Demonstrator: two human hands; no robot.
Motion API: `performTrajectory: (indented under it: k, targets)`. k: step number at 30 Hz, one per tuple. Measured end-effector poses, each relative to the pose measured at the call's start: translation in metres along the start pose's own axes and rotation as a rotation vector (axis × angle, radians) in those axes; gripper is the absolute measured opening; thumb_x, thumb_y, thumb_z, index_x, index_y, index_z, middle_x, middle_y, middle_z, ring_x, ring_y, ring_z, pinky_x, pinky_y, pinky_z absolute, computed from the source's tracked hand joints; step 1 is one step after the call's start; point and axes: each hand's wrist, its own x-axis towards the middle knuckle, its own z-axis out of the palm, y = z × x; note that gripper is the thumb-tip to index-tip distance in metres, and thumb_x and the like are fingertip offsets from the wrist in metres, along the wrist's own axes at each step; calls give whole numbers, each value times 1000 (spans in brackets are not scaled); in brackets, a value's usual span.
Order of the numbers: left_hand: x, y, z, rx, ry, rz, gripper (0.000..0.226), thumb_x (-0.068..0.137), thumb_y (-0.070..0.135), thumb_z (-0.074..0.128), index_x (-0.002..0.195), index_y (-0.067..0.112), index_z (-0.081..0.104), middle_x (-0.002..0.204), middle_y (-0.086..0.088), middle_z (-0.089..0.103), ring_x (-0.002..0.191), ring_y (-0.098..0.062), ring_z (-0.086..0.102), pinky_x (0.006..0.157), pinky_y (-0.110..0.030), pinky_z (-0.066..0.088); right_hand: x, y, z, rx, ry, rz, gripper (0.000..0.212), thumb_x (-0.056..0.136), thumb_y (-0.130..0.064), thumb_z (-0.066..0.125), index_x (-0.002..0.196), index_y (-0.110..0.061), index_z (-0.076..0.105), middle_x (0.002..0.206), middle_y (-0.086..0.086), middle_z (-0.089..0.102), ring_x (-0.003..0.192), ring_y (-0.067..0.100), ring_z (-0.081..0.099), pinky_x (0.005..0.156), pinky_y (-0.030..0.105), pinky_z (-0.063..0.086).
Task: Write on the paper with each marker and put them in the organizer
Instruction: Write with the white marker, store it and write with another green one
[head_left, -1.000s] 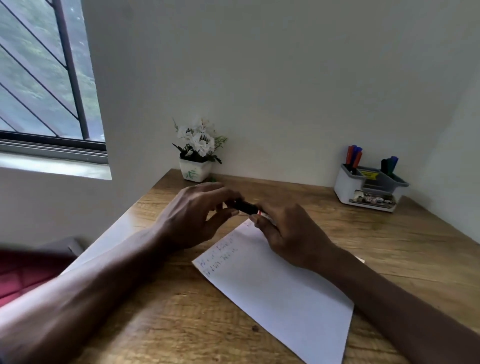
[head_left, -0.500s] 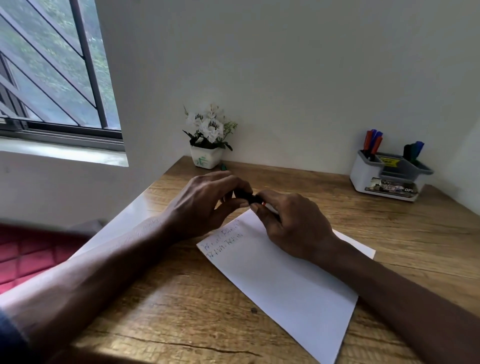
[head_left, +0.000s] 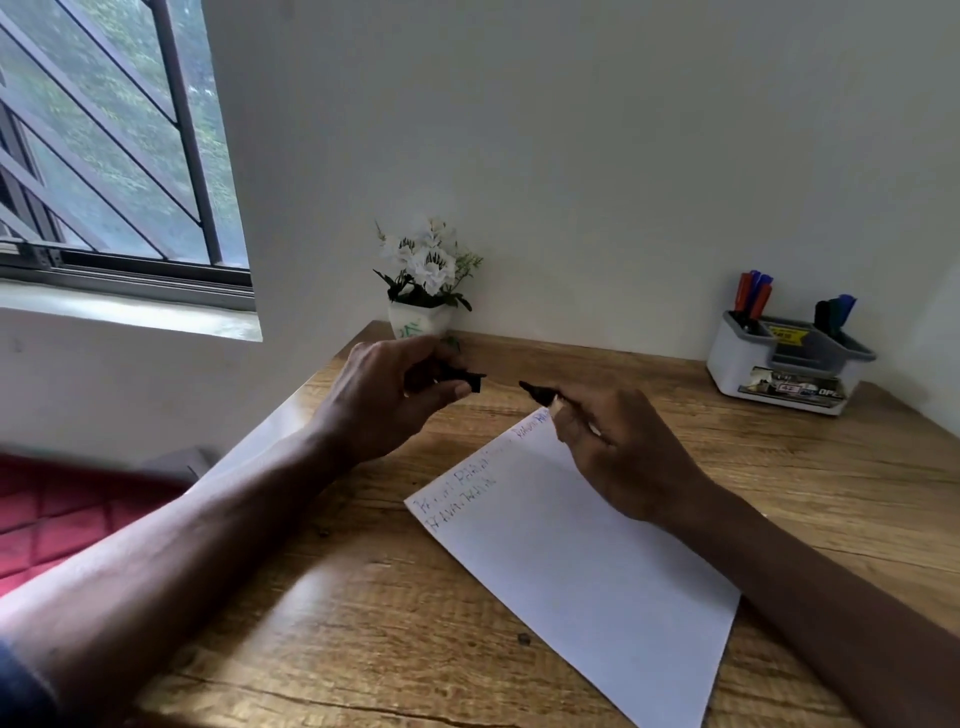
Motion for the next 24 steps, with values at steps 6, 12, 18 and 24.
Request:
performTrajectory:
  k: [6, 12, 18, 24]
  targets:
    - [6, -5, 3, 231, -310, -89, 23, 90, 57, 70, 105, 42, 77, 95, 20, 71, 86, 1, 65, 75, -31, 57, -5, -7, 2, 337, -100, 164, 34, 100, -19, 58, 129, -35, 60, 89, -3, 76, 57, 2, 60, 58, 19, 46]
    - [8, -8, 5, 255, -383, -217, 74, 77, 92, 47, 130, 43, 64, 143, 7, 59, 127, -15, 55, 103, -43, 48, -2, -15, -1, 1032, -171, 486, 32, 100, -3, 43, 117, -8, 69, 93, 21, 73, 67, 23, 64, 57, 31, 50]
    - [7, 4, 2, 382, -757, -381, 143, 47, 108, 21, 167, 30, 13, 174, 7, 8, 159, -16, 12, 129, -54, 5, -2, 3, -3, 1515, -386, 559, 69, 68, -29, 51, 130, 0, 64, 110, 22, 69, 93, 26, 67, 71, 30, 50]
    - [9, 5, 1, 386, -802, -384, 143, 47, 105, 25, 167, 29, 9, 175, 7, 2, 160, -13, 6, 129, -55, 0, -3, -10, -3, 1235, -351, 477, 47, 78, -21, 65, 123, -6, 67, 90, 12, 65, 82, 17, 63, 62, 29, 44]
